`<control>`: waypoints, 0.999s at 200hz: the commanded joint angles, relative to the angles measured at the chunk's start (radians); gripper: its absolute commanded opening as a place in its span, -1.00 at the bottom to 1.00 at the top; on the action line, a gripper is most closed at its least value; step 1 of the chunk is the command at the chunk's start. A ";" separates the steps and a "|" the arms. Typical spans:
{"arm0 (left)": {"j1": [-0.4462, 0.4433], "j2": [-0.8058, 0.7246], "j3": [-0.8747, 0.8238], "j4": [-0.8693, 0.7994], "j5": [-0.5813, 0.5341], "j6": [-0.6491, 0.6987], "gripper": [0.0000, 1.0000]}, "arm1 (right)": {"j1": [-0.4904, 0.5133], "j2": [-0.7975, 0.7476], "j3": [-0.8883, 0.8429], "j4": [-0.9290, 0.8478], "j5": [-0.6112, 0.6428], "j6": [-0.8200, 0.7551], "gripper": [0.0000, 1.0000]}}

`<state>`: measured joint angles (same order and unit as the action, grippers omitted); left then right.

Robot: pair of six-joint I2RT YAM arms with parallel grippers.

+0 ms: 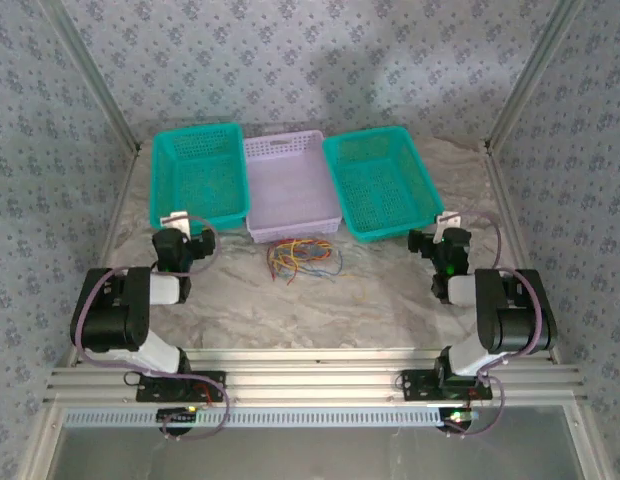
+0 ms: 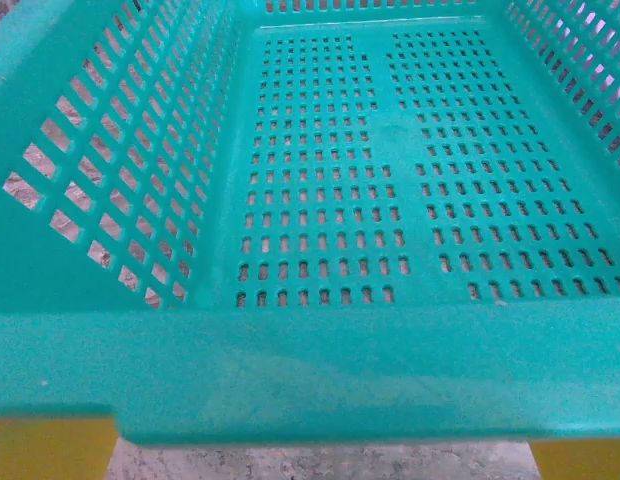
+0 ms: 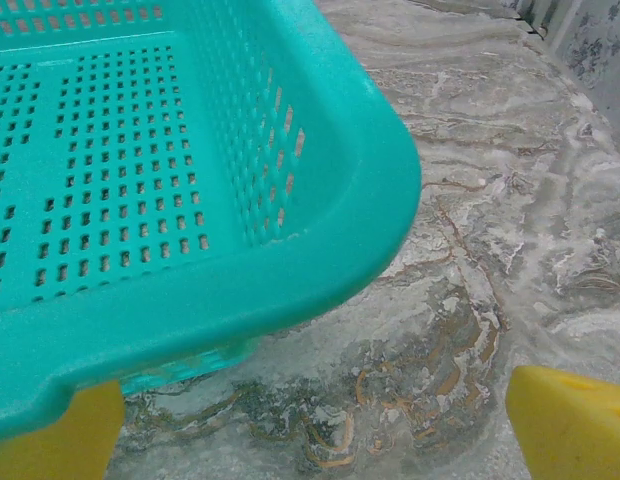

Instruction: Untangle the cables

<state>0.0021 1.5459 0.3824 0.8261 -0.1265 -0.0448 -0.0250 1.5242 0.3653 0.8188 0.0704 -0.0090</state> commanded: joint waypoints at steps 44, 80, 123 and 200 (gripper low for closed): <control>0.005 -0.012 0.022 0.007 0.013 0.003 0.99 | -0.009 0.001 0.022 -0.001 -0.039 -0.013 1.00; 0.004 -0.012 0.022 0.007 0.014 0.002 0.99 | -0.009 0.001 0.022 -0.001 -0.038 -0.014 1.00; 0.004 -0.012 0.022 0.007 0.013 0.002 0.99 | -0.009 0.001 0.023 0.001 -0.037 -0.014 1.00; 0.005 -0.012 0.022 0.007 0.014 0.004 0.99 | -0.003 -0.010 0.023 0.000 -0.039 -0.021 1.00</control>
<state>0.0021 1.5459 0.3824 0.8261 -0.1265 -0.0448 -0.0277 1.5242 0.3653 0.8185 0.0368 -0.0093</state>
